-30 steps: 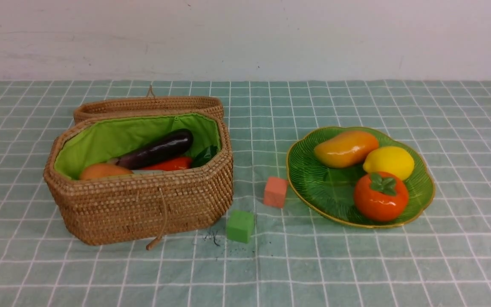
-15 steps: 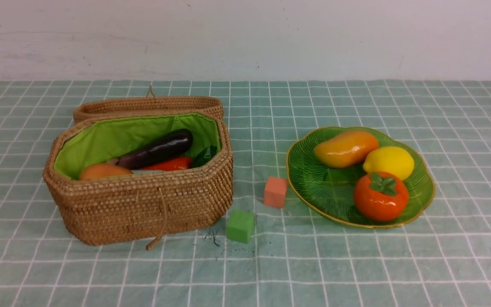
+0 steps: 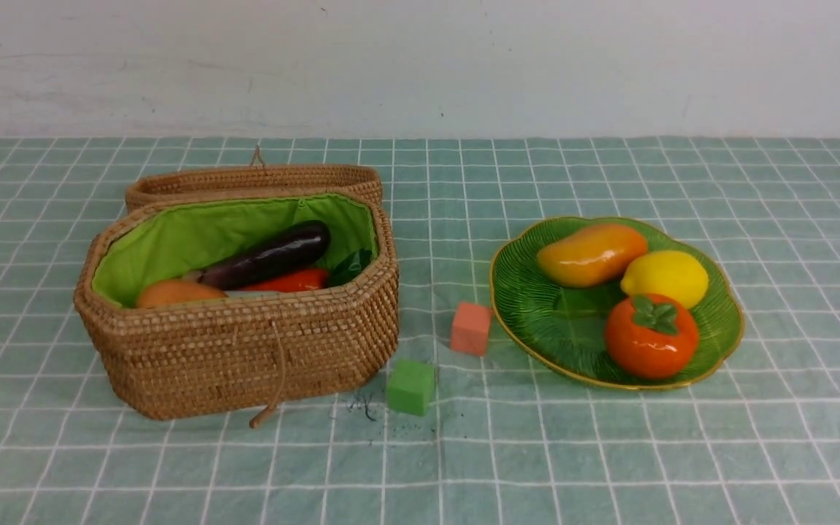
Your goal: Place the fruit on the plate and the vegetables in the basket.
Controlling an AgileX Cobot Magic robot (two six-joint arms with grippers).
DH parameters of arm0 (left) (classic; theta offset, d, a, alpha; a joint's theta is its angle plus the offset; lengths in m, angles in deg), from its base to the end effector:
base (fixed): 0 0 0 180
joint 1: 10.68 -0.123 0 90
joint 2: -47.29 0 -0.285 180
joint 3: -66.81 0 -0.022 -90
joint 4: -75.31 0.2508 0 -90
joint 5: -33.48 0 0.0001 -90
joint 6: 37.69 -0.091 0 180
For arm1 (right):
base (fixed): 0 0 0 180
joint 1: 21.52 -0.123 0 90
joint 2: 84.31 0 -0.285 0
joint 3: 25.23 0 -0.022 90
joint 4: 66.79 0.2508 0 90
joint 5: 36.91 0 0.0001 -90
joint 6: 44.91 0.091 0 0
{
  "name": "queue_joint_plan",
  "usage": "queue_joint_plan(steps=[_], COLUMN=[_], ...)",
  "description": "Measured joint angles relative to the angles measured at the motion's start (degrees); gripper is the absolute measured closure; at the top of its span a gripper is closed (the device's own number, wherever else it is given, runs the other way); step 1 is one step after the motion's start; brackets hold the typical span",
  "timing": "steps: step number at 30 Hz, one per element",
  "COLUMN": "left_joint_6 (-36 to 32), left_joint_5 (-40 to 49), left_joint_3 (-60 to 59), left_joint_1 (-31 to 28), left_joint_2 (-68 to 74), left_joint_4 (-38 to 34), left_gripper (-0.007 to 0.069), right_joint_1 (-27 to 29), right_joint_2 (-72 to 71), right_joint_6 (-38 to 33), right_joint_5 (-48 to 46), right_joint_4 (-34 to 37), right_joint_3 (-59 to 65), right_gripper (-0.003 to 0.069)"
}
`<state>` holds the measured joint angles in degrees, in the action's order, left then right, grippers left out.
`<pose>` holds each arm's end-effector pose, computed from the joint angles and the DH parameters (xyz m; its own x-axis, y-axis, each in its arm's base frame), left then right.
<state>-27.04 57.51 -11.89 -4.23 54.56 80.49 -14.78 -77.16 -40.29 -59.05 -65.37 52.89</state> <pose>0.0514 -0.0024 0.1676 -0.3447 -0.0647 -0.9365 0.0426 0.9955 -0.0845 0.0519 -0.0053 0.1738 -0.2842 0.1377 -0.9488 0.1386 0.9851 0.1015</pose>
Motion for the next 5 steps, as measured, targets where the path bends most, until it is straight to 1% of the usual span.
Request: queue_joint_plan(steps=[5], left_joint_6=[0.0], left_joint_5=[0.0], left_joint_3=[0.0], left_joint_1=[0.0], left_joint_2=[0.0], left_joint_4=[0.0], left_gripper=[0.0592], right_joint_1=[0.0], right_joint_2=[0.0], right_joint_6=[0.0], right_joint_5=[0.0], right_joint_4=[0.0], right_joint_3=[0.0], right_gripper=[0.0419])
